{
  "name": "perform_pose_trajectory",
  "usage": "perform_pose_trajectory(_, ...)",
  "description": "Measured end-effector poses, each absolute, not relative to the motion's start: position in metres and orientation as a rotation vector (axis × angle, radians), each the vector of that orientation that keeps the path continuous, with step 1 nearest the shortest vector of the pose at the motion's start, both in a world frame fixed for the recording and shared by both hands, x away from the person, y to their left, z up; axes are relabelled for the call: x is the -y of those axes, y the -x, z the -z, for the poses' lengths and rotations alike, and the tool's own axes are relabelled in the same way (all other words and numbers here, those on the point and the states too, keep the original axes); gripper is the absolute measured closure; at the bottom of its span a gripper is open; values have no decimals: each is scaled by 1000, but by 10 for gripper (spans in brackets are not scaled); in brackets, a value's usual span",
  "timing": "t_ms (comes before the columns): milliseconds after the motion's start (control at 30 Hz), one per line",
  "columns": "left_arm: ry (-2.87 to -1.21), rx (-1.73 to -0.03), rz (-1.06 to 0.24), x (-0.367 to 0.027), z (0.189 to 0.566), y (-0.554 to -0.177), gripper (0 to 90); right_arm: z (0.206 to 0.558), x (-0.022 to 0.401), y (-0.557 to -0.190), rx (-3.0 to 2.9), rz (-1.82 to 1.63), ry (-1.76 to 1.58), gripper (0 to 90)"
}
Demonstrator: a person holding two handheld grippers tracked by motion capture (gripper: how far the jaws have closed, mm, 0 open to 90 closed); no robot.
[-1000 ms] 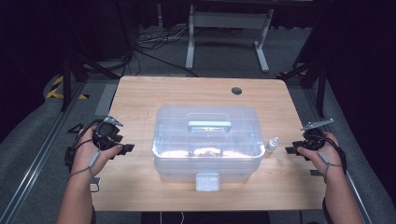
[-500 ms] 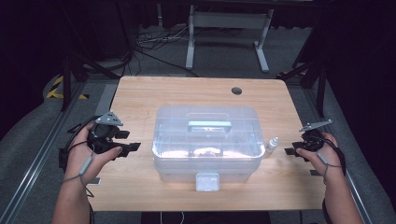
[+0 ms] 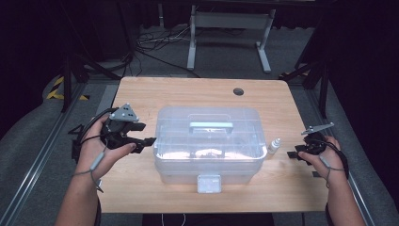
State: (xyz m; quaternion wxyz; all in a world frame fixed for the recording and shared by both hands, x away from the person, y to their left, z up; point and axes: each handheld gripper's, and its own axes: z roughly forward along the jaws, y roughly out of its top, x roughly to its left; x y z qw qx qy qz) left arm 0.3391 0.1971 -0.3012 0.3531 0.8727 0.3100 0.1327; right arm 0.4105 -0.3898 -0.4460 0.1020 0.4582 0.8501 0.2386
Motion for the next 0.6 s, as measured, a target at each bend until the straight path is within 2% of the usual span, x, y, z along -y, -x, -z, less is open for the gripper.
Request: perform_pose_trajectory(600,-2262,-645,-253,-146,283,-360,401,448,389,-407,-2518,-710,-1320,460)
